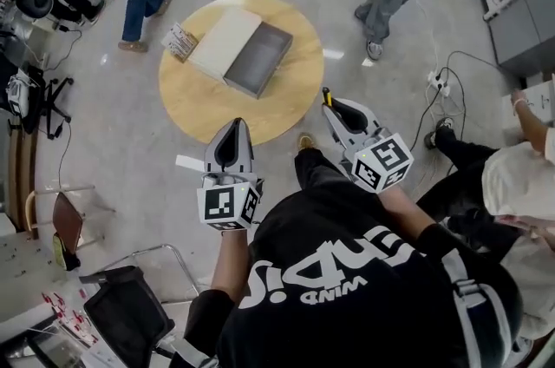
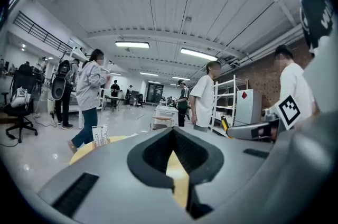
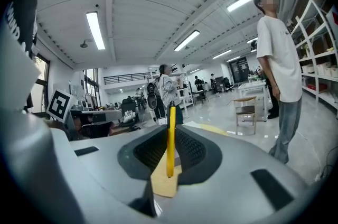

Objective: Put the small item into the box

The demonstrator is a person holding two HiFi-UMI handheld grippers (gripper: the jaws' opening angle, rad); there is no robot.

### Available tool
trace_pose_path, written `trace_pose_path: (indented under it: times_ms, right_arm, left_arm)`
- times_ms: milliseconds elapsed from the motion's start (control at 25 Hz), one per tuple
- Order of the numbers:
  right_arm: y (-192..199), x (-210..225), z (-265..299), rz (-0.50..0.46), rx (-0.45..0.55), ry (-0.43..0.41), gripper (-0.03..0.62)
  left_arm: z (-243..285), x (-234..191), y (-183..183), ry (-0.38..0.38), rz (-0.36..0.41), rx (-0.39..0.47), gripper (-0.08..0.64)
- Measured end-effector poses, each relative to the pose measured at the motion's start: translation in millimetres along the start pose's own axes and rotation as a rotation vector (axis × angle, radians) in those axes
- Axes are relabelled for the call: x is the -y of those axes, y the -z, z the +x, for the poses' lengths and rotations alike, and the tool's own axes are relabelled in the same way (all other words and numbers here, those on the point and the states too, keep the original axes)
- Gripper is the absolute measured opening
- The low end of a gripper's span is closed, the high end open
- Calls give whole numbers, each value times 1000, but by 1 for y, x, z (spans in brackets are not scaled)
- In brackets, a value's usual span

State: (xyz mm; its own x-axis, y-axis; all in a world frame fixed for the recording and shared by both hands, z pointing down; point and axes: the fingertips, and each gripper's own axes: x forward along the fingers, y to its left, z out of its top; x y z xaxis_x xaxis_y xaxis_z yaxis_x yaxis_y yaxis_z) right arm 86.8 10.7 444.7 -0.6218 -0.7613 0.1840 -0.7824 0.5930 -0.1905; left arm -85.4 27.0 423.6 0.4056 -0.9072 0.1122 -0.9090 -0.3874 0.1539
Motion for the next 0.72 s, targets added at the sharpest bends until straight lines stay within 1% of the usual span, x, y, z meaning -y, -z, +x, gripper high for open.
trace_pose_path:
  times_ms: [440,600,720]
  right_arm:
    - [-32,62,67,-14,-20,-86,43]
    - [-52,80,90,-23,-14,-124,43]
    - [-63,92,107,-18,-13,-162,43]
  left_arm:
    - [77,-22,-20,-72,-13,-1,9]
    - [103,-31,-29,-99,-46,18,9]
    - [122,-36,-36,-121,-46,30,9]
